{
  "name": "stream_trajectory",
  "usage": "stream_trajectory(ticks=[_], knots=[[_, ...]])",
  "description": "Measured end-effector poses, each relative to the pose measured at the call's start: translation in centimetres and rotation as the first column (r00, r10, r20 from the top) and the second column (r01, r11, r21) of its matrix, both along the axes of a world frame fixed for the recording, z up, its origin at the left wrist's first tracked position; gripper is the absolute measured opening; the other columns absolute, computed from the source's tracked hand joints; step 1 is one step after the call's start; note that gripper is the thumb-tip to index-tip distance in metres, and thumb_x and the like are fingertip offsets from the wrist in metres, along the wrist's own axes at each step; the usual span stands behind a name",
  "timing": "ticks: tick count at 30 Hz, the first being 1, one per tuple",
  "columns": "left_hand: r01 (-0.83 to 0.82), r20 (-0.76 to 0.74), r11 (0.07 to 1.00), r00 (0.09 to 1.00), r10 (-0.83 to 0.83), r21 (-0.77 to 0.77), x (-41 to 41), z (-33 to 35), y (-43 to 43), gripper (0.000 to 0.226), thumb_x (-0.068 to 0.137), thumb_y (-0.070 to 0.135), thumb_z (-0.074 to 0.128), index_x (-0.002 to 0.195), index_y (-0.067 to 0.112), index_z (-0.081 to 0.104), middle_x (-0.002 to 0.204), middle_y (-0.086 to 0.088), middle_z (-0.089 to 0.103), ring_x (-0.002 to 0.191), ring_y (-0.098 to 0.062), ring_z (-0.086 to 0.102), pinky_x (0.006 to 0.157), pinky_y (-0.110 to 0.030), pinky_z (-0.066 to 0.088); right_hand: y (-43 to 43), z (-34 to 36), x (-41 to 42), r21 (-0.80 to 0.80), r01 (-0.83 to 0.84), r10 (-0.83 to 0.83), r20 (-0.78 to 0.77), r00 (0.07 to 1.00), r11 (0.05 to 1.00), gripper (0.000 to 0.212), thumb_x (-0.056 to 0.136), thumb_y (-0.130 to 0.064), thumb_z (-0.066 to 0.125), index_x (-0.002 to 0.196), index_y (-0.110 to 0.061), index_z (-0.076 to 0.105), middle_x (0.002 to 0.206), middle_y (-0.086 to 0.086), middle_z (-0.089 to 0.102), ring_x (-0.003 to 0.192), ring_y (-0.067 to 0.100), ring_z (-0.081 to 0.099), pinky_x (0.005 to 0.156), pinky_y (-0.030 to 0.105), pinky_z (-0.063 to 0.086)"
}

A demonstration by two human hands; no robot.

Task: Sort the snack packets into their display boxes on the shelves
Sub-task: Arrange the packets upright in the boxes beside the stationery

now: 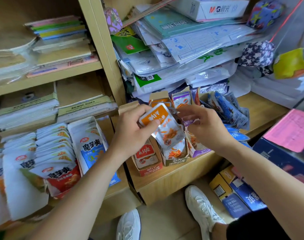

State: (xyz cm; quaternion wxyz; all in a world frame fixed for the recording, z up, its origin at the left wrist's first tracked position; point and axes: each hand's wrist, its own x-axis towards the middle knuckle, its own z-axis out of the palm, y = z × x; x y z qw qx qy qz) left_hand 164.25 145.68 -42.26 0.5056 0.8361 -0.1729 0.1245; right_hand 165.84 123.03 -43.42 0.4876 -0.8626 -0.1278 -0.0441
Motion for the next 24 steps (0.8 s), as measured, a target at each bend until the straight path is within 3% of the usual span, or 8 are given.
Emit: stream_trajectory(ticks=[4,7,10,13,16,18,21,24], knots=[[-0.002,0.035,0.972,0.999,-0.007,0.235,0.4,-1.8,-1.8,0.012,0.087,0.024,0.077,0.099,0.026,0.077,0.088,0.015,0.07,0.083,-0.004,0.065,0.07,-0.033,0.054,-0.6,0.1,-0.2,-0.07,-0.039,0.042,0.034,0.999,0.997,0.045,0.081,0.003,0.064,0.114,-0.027,0.071,0.098,-0.017,0.071,0.092,-0.001,0.064,0.073,0.011,0.05],[-0.049,0.12,0.933,0.993,0.006,0.355,1.0,-2.9,-2.4,0.021,0.082,0.027,0.082,0.102,0.025,0.079,0.088,0.013,0.064,0.078,-0.007,0.061,0.066,-0.036,0.053,-0.4,-1.3,-0.5,-0.264,-0.07,0.104,0.116,0.988,0.962,0.042,0.081,-0.008,0.076,0.12,-0.022,0.07,0.103,-0.006,0.069,0.085,0.005,0.063,0.076,0.025,0.055],[-0.042,0.151,0.886,0.988,-0.032,0.461,0.7,-3.2,-2.8,0.023,0.078,0.037,0.085,0.096,0.03,0.075,0.086,0.016,0.066,0.074,-0.005,0.059,0.06,-0.034,0.053,-0.1,-2.3,-0.6,-0.309,-0.062,0.127,0.194,0.973,0.949,0.048,0.079,-0.008,0.078,0.124,-0.019,0.067,0.106,0.0,0.066,0.085,0.013,0.061,0.075,0.037,0.057],[-0.044,0.146,0.876,0.989,-0.03,0.481,0.3,-2.7,-2.5,0.032,0.076,0.042,0.085,0.102,0.033,0.069,0.09,0.022,0.064,0.08,0.0,0.058,0.065,-0.025,0.05,0.2,-2.5,-0.7,-0.397,0.007,0.124,0.302,0.945,0.918,0.053,0.077,-0.01,0.081,0.128,-0.018,0.065,0.112,0.002,0.065,0.1,0.024,0.06,0.083,0.045,0.055],[-0.085,0.12,0.901,0.992,0.037,0.425,0.9,-1.3,0.0,0.026,0.083,0.03,0.077,0.108,0.033,0.069,0.094,0.027,0.06,0.084,0.007,0.055,0.072,-0.016,0.045,1.2,-2.6,-1.4,-0.524,0.025,0.208,0.38,0.901,0.851,0.061,0.077,-0.019,0.082,0.134,-0.018,0.061,0.129,0.004,0.061,0.116,0.03,0.053,0.09,0.047,0.049],[-0.173,0.177,0.877,0.979,0.102,0.449,1.4,-0.7,2.2,0.024,0.084,0.023,0.075,0.106,0.031,0.071,0.094,0.023,0.064,0.087,0.007,0.055,0.082,-0.021,0.047,2.1,-2.7,-2.1,-0.577,0.027,0.249,0.392,0.886,0.816,0.068,0.079,-0.023,0.081,0.141,-0.02,0.054,0.139,0.005,0.055,0.126,0.031,0.048,0.093,0.046,0.044],[-0.191,0.111,0.69,0.981,0.159,0.698,1.4,-0.8,3.6,0.033,0.079,0.044,0.075,0.111,0.039,0.071,0.107,0.014,0.068,0.108,-0.014,0.052,0.098,-0.04,0.036,3.3,-2.9,-2.7,-0.636,0.001,0.3,0.365,0.881,0.772,0.073,0.082,-0.035,0.077,0.147,-0.024,0.046,0.15,0.003,0.046,0.138,0.029,0.039,0.101,0.049,0.038],[0.064,-0.153,0.441,0.974,0.169,0.895,0.5,-1.3,2.8,0.057,0.068,0.071,0.07,0.115,0.039,0.066,0.117,0.005,0.055,0.122,-0.025,0.036,0.104,-0.045,0.022,3.9,-3.5,-3.1,-0.725,-0.077,0.376,0.262,0.889,0.685,0.07,0.085,-0.053,0.068,0.148,-0.035,0.042,0.156,0.001,0.037,0.143,0.03,0.029,0.108,0.053,0.028]])
